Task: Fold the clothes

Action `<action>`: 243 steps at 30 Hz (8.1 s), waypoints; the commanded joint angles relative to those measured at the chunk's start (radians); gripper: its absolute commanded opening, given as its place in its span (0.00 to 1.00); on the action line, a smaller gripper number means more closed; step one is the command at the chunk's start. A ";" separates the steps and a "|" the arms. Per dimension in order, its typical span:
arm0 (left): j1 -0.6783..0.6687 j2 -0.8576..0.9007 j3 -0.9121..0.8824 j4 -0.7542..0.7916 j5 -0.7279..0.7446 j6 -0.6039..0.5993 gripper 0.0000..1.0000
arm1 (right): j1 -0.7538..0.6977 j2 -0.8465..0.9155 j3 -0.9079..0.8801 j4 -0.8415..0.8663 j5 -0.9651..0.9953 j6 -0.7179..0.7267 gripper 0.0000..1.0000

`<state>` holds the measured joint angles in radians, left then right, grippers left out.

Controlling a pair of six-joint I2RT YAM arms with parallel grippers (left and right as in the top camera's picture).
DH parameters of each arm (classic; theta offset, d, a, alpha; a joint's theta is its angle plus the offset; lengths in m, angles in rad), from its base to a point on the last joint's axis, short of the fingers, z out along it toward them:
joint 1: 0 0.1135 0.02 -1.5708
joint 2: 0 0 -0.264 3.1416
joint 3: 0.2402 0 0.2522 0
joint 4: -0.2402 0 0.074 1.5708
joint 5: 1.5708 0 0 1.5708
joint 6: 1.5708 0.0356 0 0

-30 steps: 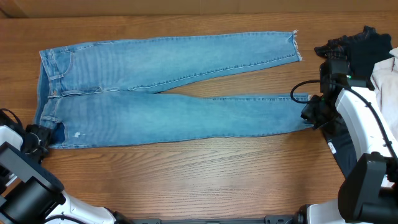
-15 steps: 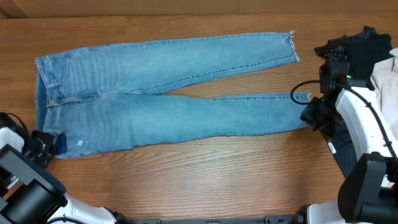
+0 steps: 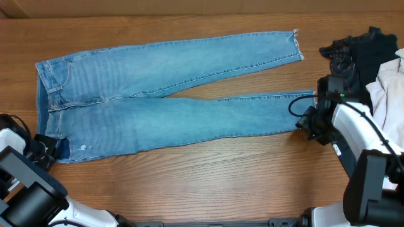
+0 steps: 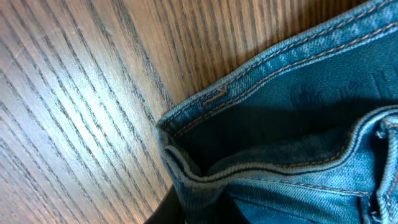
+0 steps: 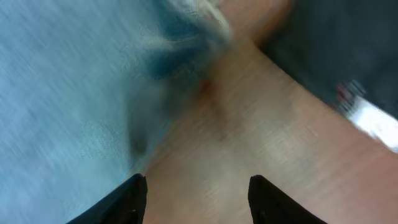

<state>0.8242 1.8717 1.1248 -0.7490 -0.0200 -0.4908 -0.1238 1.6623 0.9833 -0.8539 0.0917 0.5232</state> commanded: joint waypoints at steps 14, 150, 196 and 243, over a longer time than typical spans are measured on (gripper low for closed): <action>0.007 0.039 -0.050 -0.022 -0.091 -0.010 0.11 | -0.004 0.005 -0.172 0.369 0.000 0.113 0.55; -0.045 -0.370 0.330 -0.458 -0.084 0.050 0.04 | -0.225 -0.130 -0.305 0.048 -0.213 0.106 0.04; -0.053 -0.183 0.317 -0.225 -0.118 0.064 0.04 | 0.047 0.442 1.119 -0.299 -0.070 -0.201 0.04; -0.105 0.000 0.317 0.005 -0.148 -0.019 0.04 | 0.109 0.655 1.113 0.109 -0.093 -0.150 0.04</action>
<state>0.7193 1.8290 1.4322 -0.7620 -0.0959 -0.4801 -0.0002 2.3070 2.0647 -0.7738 -0.0692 0.3668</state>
